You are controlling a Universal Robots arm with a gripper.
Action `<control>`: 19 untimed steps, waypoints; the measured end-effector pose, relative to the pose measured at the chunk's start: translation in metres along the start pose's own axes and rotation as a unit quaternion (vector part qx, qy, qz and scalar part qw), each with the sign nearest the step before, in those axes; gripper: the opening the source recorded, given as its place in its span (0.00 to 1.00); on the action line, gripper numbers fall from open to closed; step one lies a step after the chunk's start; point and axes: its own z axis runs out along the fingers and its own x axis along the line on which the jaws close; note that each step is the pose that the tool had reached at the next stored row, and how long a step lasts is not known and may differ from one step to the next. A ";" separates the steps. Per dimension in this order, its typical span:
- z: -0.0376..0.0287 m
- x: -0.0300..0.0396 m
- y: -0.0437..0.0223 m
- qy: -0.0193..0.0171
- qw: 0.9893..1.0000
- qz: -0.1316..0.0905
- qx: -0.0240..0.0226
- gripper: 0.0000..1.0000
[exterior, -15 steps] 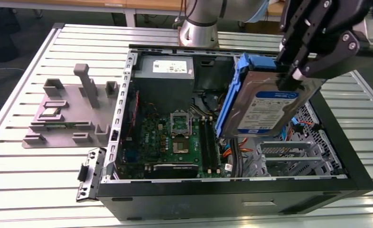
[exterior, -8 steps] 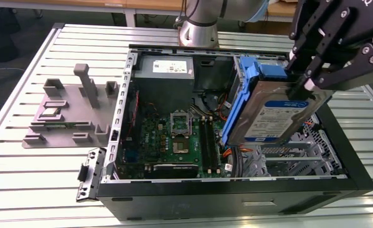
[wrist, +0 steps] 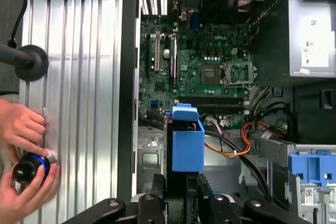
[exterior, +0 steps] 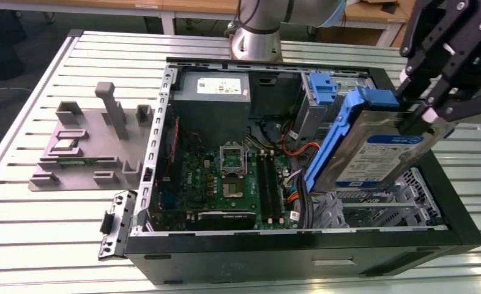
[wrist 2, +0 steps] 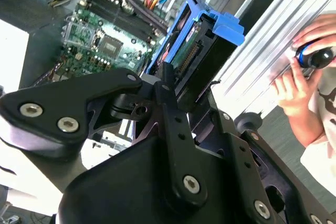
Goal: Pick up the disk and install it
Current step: 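Pick up the disk, then insert the disk into the insertion slot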
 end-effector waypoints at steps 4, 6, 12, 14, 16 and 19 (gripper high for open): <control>-0.0001 0.0005 -0.0166 0.001 1.000 0.000 0.000 0.35; 0.0002 0.0006 -0.0254 0.001 1.000 0.000 0.000 0.35; 0.0051 0.0006 -0.0421 0.001 1.000 0.000 0.000 0.35; 0.0070 0.0006 -0.0463 0.001 1.000 0.000 0.000 0.35; 0.0082 0.0005 -0.0503 0.001 1.000 0.000 0.000 0.35; 0.0118 0.0004 -0.0534 0.001 1.000 0.000 0.000 0.35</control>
